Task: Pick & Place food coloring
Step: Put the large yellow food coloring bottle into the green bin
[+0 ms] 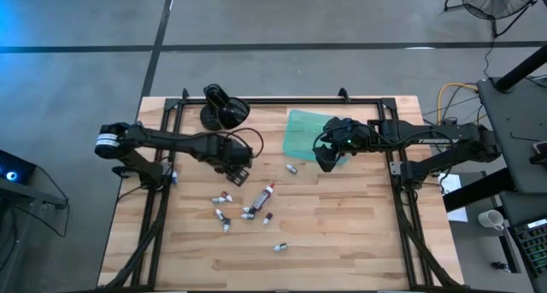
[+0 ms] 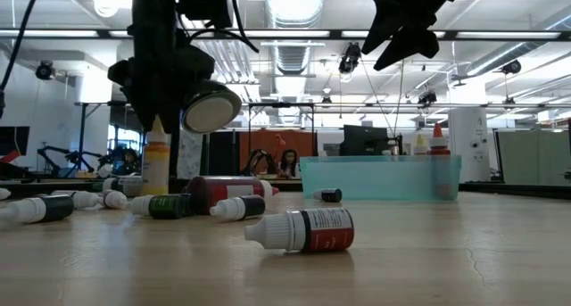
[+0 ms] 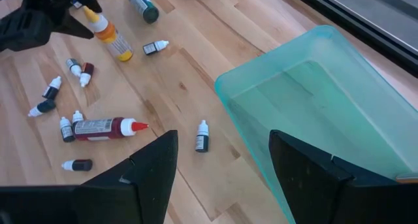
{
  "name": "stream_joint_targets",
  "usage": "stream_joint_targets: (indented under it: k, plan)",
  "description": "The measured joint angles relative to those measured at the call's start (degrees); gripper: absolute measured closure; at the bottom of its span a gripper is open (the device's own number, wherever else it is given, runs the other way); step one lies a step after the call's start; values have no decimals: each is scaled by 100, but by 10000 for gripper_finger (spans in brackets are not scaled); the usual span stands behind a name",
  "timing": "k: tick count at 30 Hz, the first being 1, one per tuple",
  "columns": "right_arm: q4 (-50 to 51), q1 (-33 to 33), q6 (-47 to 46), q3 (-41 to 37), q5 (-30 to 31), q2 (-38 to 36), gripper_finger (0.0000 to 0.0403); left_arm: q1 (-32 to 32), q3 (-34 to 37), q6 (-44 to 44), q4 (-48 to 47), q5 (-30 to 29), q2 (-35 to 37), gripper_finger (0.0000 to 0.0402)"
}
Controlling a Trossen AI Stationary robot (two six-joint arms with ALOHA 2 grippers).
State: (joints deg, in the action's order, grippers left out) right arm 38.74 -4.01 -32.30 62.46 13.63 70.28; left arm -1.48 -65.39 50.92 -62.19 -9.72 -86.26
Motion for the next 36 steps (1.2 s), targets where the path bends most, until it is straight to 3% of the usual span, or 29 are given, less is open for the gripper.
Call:
stream_joint_targets:
  k: [9,20,36]
  plan:
    - [-2,0,101,0,-2,0,170,-84,62,-133,-19,6,0,190]
    - [-5,0,142,0,-2,0,170,-105,317,-131,286,81,0,250]
    - [-7,0,210,0,-2,0,170,-102,317,-103,325,151,9,252]
